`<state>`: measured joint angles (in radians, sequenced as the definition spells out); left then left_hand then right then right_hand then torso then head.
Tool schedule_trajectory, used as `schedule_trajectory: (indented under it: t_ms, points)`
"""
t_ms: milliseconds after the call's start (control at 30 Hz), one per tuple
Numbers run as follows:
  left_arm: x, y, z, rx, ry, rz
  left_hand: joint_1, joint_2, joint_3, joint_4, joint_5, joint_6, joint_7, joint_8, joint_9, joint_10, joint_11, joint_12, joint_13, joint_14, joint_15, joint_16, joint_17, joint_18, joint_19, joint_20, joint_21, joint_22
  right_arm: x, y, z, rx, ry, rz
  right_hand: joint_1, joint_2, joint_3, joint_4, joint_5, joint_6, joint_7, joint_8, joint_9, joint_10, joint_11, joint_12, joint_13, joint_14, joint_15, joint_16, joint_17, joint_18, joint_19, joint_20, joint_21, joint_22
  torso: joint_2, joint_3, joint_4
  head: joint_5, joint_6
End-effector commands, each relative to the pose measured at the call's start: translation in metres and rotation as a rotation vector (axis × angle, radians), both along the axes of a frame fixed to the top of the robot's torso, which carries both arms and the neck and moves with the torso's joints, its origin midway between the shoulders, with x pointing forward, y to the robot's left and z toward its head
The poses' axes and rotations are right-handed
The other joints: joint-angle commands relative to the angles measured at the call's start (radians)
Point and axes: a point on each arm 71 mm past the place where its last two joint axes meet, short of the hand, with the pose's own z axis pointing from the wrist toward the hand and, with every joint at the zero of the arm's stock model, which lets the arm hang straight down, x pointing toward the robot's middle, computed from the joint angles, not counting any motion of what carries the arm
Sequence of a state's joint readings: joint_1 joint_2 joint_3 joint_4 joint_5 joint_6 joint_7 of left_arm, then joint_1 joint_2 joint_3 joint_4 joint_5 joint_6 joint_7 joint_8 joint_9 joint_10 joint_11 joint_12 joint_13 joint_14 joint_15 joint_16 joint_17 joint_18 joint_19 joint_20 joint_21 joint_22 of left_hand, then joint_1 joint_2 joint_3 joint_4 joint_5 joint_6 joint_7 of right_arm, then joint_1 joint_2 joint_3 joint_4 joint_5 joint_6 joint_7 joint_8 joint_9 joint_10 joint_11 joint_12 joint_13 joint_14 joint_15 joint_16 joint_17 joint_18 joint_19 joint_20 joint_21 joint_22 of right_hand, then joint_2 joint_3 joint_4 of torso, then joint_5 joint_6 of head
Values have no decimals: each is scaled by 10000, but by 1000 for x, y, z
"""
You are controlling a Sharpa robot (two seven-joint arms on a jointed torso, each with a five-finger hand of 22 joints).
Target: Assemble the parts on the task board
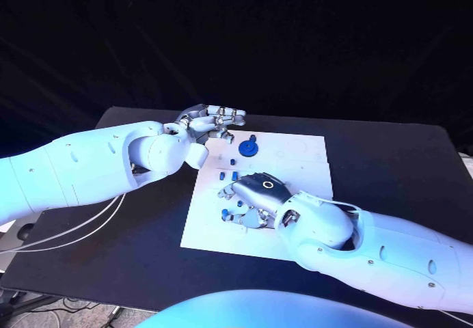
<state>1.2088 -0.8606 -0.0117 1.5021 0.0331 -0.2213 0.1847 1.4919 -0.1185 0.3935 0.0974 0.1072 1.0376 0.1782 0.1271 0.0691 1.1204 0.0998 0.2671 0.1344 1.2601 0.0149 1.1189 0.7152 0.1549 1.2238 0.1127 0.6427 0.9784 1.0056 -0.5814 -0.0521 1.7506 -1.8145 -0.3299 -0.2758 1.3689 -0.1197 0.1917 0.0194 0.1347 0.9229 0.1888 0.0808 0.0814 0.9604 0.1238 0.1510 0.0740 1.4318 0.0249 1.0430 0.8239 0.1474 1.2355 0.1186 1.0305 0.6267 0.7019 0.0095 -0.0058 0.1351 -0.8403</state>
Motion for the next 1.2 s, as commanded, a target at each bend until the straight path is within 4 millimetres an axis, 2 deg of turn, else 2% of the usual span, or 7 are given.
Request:
schedule_trajectory:
  t_ms: [33, 233, 500, 600, 633, 833, 1200]
  points:
    - [0, -1, 1, -65, -97, -115, -128, -8, -25, -23, 41, -95, -6, 50, -16, -85, -13, 57, 9, -54, 1, -20, -8, 180, -47, 18, -22, -9, 1, -16, 17, 1952, -350, -358, 163, 87, -82, -14, 107, 190, 15, 56, 27, 322, -41, 213, 15, 161, -39, 202, 242, 109, 190, -1, 166, 264, -22, -9, -24, -55, 14]
    - [-1, 2, 0, -32, -76, -84, -128, -8, -25, -23, 41, -95, -6, 50, -16, -85, -13, 57, 9, -54, 1, -20, -8, 180, -47, 18, -22, -9, 16, -72, 32, 2112, 559, -1844, 73, 228, -207, 177, 176, 451, -64, 64, 48, 1325, -188, 715, 62, 469, -107, 963, 1156, -77, 667, -14, 871, 1362, -50, -12, -84, -246, 161]
    - [-1, 3, -3, 21, -21, -66, -135, -7, -27, -22, 41, -96, -6, 52, -15, -89, -12, 63, 11, -55, 3, -19, -11, 178, -43, 20, -14, -3, 24, -143, 40, 1703, 1893, -4061, -692, 84, -826, 938, 743, 898, -564, 240, 118, 3552, -782, 2103, 898, 823, -577, 2385, 2936, -442, 1552, -425, 2397, 3688, -98, -25, -284, -602, 534]
    - [-2, 4, -4, 25, -17, -63, -135, -7, -27, -22, 41, -96, -6, 52, -15, -89, -12, 63, 11, -55, 3, -19, -11, 178, -43, 20, -14, -3, 21, -166, 37, 1311, 2057, -4767, -809, -54, -1415, 1315, 1263, 998, -872, 535, 207, 3595, -1021, 4419, 3063, 856, -750, 2776, 3327, -519, 1710, -715, 2814, 4226, -104, -25, -363, -763, 659]
    - [-2, 4, -4, 28, -16, -58, -135, -7, -27, -22, 41, -96, -6, 52, -15, -89, -12, 63, 11, -55, 3, -19, -11, 178, -43, 20, -14, -3, 20, -172, 36, 1176, 2107, -4917, -1018, 60, -1555, 1553, 1252, 1010, -757, 609, 230, 3632, -1002, 5530, 4334, 859, -764, 2884, 3475, -559, 1729, -687, 2891, 4360, -108, -22, -378, -810, 674]
    - [-2, 5, -4, 39, -18, -27, -135, -7, -27, -22, 41, -96, -6, 52, -15, -89, -12, 63, 11, -55, 3, -19, -11, 178, -43, 20, -14, -3, 13, -190, 27, 451, 2315, -5526, -818, 367, -2314, 2165, 1585, 880, -771, 1104, 375, 3718, -984, 9949, 9457, 954, -785, 3673, 4575, -641, 1799, -652, 3247, 4910, -130, -32, -425, -943, 664]
    - [-2, 5, -4, 23, -22, -57, -146, -1, -32, -25, 40, -85, -11, 68, -9, -83, -16, 86, 19, -54, 5, -13, -11, 178, -43, 23, -21, -7, 5, -183, 2, -783, 3041, -5925, -1200, 549, -3059, 2708, 1895, 609, -728, 1333, 413, 3676, -913, 10621, 10445, 972, -685, 3927, 4960, -651, 1790, -601, 3357, 5098, -133, -53, -433, -1014, 572]
